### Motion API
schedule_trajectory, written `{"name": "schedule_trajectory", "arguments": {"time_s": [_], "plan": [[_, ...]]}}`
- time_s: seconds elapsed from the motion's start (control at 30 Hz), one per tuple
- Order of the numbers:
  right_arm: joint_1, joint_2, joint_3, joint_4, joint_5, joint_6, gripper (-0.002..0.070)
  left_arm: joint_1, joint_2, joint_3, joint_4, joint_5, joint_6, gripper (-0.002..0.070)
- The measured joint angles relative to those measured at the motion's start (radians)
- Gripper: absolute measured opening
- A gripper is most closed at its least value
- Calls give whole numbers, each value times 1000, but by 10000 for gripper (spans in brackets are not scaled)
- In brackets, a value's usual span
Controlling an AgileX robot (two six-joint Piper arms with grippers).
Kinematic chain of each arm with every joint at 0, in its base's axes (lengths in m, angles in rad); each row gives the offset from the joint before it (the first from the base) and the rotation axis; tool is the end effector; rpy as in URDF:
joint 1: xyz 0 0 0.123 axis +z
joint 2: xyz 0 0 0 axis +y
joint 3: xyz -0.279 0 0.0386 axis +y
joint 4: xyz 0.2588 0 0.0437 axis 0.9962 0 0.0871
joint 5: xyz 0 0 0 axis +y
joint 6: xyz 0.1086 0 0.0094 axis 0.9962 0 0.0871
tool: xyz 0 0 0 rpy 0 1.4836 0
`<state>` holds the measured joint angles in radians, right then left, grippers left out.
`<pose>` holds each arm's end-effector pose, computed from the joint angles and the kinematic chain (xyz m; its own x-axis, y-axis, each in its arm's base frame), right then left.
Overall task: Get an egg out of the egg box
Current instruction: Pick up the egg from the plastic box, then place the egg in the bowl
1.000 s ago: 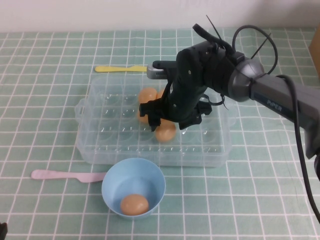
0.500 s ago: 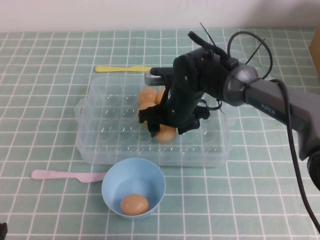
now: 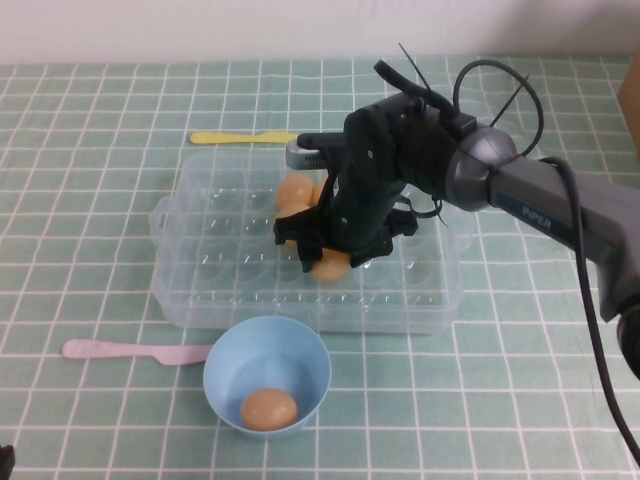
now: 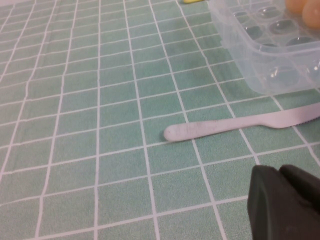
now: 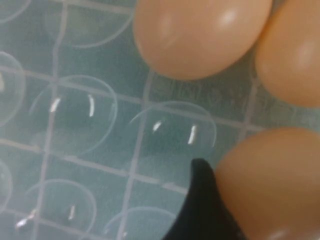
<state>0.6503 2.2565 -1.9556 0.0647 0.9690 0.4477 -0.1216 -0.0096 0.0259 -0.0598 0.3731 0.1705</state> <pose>0.4007 0.3121 0.1788 -0.9407 -0.1314 -0.3127 -0.2064 0.9534 0.2203 0.0832 -0.0126 0.1659 -0.2767 0.1492 -0.9493 0.1748 0.9792 0.1030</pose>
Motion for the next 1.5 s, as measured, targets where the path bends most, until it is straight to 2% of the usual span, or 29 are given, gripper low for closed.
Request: {"name": "schedule_trajectory", "arguments": {"time_s": [0.33,0.5,0.63,0.87,1.5], "plan": [[72,-220,15,-96,115,-5,423,0,0,0,0,0,0,-4],[157,-325,87,-109,148,-97,423,0,0,0,0,0,0,-4],[217,-364,160,-42,155,-209,423,0,0,0,0,0,0,-4],[245,-333,218,37,157,-377,422,0,0,0,0,0,0,-4],[245,-214,224,35,97,-392,421,0,0,0,0,0,0,-4]]}}
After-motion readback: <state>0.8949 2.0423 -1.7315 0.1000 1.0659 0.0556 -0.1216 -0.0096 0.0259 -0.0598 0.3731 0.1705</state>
